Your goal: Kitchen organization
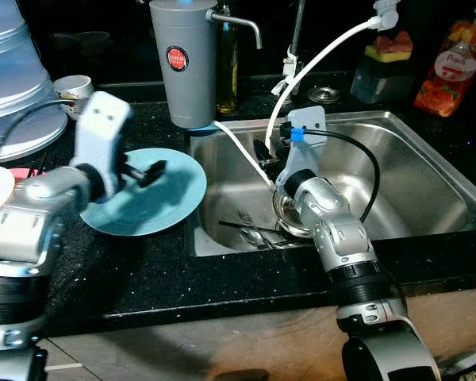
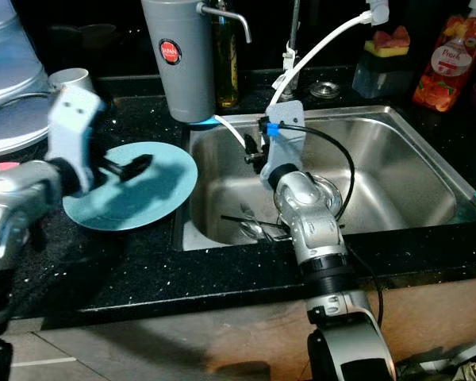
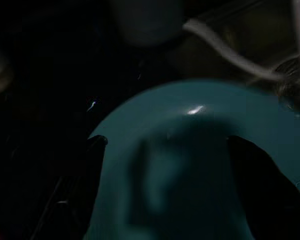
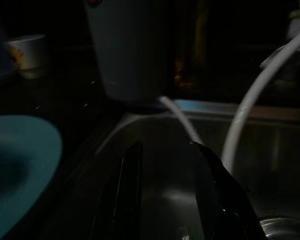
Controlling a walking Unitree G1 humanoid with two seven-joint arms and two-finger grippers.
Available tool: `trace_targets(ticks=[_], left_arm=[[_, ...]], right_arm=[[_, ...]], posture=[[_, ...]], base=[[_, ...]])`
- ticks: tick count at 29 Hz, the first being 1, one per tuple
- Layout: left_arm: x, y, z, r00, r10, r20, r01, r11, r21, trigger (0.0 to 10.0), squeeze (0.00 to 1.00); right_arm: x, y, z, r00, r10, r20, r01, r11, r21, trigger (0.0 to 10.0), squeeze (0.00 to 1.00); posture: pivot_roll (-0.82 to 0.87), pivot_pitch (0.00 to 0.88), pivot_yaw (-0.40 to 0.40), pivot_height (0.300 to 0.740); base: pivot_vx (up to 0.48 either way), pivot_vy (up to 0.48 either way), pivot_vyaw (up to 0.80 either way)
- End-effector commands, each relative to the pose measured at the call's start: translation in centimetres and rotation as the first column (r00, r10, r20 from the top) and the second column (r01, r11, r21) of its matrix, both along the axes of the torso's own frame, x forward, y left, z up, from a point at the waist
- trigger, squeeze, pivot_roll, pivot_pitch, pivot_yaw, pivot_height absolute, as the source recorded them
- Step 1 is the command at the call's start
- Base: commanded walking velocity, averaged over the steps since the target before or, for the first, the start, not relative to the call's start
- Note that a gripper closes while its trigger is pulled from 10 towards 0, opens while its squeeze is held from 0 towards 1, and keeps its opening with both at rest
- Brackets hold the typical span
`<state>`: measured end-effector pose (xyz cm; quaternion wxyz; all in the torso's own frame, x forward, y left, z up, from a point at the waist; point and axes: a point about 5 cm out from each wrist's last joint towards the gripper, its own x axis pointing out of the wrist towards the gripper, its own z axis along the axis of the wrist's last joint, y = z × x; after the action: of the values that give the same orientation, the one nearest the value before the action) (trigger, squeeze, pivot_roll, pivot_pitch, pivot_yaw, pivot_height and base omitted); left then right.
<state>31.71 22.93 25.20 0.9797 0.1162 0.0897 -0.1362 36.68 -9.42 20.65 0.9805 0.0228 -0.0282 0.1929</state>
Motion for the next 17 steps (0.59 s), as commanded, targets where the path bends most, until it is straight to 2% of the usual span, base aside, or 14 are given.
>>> trace_targets(ticks=[1, 4, 5, 6, 7, 9, 11, 12, 13, 14, 17], left_arm=[[-0.4, 2.6, -0.7, 0.990, 0.110, -0.083, -0.111, 0.994, -0.005, 10.0, 1.00], [-0.6, 3.5, -0.9, 0.983, 0.153, -0.103, -0.155, 0.988, -0.007, 10.0, 1.00], [-0.9, 4.8, -1.1, 0.971, 0.194, -0.137, -0.202, 0.978, -0.049, 10.0, 1.00], [-0.9, 4.8, -1.1, 0.971, 0.194, -0.137, -0.202, 0.978, -0.049, 10.0, 1.00], [-0.9, 5.0, -1.3, 0.969, 0.192, -0.152, -0.208, 0.973, -0.096, 10.0, 1.00], [-0.9, 5.0, -1.3, 0.969, 0.192, -0.152, -0.208, 0.973, -0.096, 10.0, 1.00], [-0.9, 4.9, -1.8, 0.967, 0.173, -0.188, -0.211, 0.955, -0.207, 10.0, 1.00], [-0.8, 4.8, -2.1, 0.964, 0.167, -0.206, -0.215, 0.947, -0.240, 10.0, 0.24], [-0.8, 4.8, -2.3, 0.961, 0.167, -0.219, -0.221, 0.942, -0.251, 10.0, 0.05], [-0.8, 4.8, -2.6, 0.957, 0.172, -0.232, -0.230, 0.940, -0.251, 10.0, 0.00], [-0.7, 4.8, -3.2, 0.949, 0.179, -0.258, -0.244, 0.938, -0.245, 10.0, 0.00]], right_arm=[[-0.3, 0.5, -0.1, 1.000, 0.027, -0.012, -0.027, 1.000, 0.007, 10.0, 0.00], [-0.3, 0.7, -0.1, 0.999, 0.034, -0.014, -0.034, 0.999, 0.008, 10.0, 0.00], [-0.5, 0.9, 0.0, 0.999, 0.046, -0.019, -0.046, 0.999, 0.008, 10.0, 0.00], [-0.5, 0.9, 0.0, 0.999, 0.046, -0.019, -0.046, 0.999, 0.008, 10.0, 0.00], [-0.5, 1.1, 0.0, 0.998, 0.054, -0.020, -0.054, 0.999, 0.007, 10.0, 0.00], [-0.5, 1.1, 0.0, 0.998, 0.054, -0.020, -0.054, 0.999, 0.007, 10.0, 0.00], [-0.7, 1.5, 0.1, 0.997, 0.075, -0.017, -0.075, 0.997, -0.004, 10.0, 0.00], [-0.7, 1.7, 0.3, 0.997, 0.083, -0.012, -0.083, 0.997, -0.010, 10.0, 0.00], [-0.8, 1.8, 0.3, 0.996, 0.087, -0.009, -0.087, 0.996, -0.013, 10.0, 0.00], [-0.8, 1.8, 0.4, 0.996, 0.088, -0.006, -0.088, 0.996, -0.014, 10.0, 0.00], [-0.8, 1.9, 0.6, 0.996, 0.089, -0.003, -0.089, 0.996, -0.015, 10.0, 0.00]], posture=[[0.04, 0.000, -0.001, 0.740], [0.04, 0.000, -0.001, 0.740], [0.05, 0.000, -0.008, 0.740], [0.05, 0.000, -0.008, 0.740], [0.05, 0.000, -0.011, 0.740], [0.05, 0.000, -0.011, 0.740], [0.06, 0.000, -0.011, 0.740], [0.05, 0.000, -0.009, 0.740], [0.05, 0.000, -0.007, 0.740], [0.05, 0.000, -0.007, 0.740], [0.05, 0.000, -0.004, 0.740]], base=[[0.000, 0.000, 0.00], [0.000, 0.000, 0.00], [0.000, 0.000, 0.00], [0.000, 0.000, 0.00], [0.000, 0.000, 0.00], [0.000, 0.000, 0.00], [0.000, 0.000, 0.00], [0.000, 0.000, 0.00], [0.000, 0.000, 0.00], [0.000, 0.000, 0.00], [0.000, 0.000, 0.00]])
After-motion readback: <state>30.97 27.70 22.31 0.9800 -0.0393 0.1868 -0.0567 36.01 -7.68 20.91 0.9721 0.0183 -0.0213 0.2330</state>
